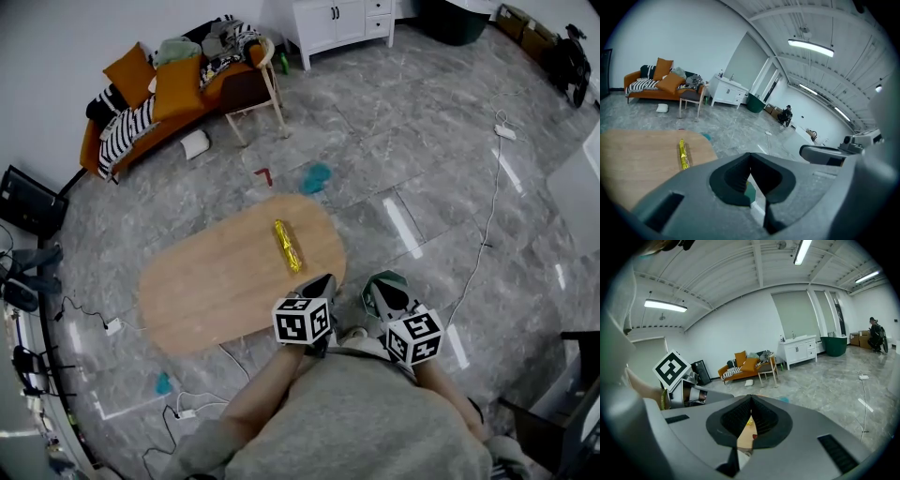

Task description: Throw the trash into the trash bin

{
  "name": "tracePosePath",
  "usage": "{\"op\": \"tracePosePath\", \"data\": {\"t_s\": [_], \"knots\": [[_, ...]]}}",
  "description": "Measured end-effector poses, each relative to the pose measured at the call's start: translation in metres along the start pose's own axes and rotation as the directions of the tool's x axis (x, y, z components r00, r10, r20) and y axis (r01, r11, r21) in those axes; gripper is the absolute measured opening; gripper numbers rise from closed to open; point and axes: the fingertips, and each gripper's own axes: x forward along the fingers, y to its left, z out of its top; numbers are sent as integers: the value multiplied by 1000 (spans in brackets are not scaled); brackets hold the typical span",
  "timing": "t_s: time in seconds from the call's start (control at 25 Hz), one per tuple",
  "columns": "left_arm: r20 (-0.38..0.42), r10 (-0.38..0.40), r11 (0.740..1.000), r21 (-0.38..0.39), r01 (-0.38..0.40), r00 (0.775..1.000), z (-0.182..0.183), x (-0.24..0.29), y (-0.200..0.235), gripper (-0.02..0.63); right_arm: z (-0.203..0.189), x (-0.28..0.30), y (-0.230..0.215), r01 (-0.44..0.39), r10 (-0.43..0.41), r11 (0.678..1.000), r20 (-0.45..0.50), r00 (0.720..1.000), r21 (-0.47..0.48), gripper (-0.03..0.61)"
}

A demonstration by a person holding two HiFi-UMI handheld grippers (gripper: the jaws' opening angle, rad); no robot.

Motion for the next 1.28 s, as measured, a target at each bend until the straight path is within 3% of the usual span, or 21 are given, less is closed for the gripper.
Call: {"op": "tracePosePath", "data": {"t_s": [0.64,1.28], "knots": [[-26,67,996,-56,-68,997,5,-14,81,9,3,63,37,-50,48,999,-67,997,-17,9],[-86,100,987,-117,-110,991,20,18,160,9,8,139,55,-73,72,997,-142,987,-4,9]]}}
